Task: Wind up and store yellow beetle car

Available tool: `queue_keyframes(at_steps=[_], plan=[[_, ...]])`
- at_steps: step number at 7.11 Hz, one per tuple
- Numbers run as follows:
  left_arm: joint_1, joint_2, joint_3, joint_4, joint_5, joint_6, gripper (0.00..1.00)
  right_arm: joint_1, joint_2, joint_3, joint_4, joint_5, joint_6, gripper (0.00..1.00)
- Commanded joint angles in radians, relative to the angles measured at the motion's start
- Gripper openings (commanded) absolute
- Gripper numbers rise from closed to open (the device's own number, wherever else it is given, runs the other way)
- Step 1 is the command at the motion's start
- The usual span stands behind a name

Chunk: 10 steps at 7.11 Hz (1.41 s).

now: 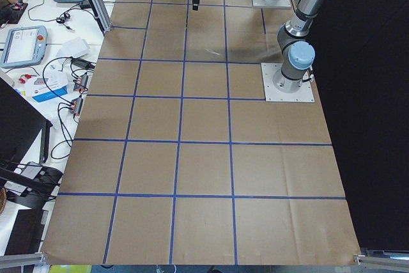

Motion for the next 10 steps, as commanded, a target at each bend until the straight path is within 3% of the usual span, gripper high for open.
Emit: queue_keyframes(at_steps=[1,2,6,8,9,10], plan=[[0.000,-0.001,0.000,-0.001,0.004,0.000,1.00,0.141,-0.019,-0.176,0.214,-0.006,0.169,1.00],[0.000,-0.001,0.000,-0.001,0.007,0.000,1.00,0.248,-0.018,-0.225,0.230,-0.009,0.261,1.00],[0.000,-0.001,0.000,-0.001,0.008,0.000,1.00,0.656,-0.059,-0.217,0.218,-0.004,0.714,0.99],[0.000,-0.002,0.000,-0.001,0.010,0.000,1.00,0.691,-0.119,-0.111,0.096,0.003,0.718,1.00],[0.002,-0.004,0.000,0.000,0.010,0.000,1.00,0.694,-0.124,-0.089,0.016,0.002,0.719,1.00],[0.000,-0.005,0.000,0.000,0.009,0.000,1.00,0.697,-0.124,-0.089,0.006,0.006,0.718,1.00]])
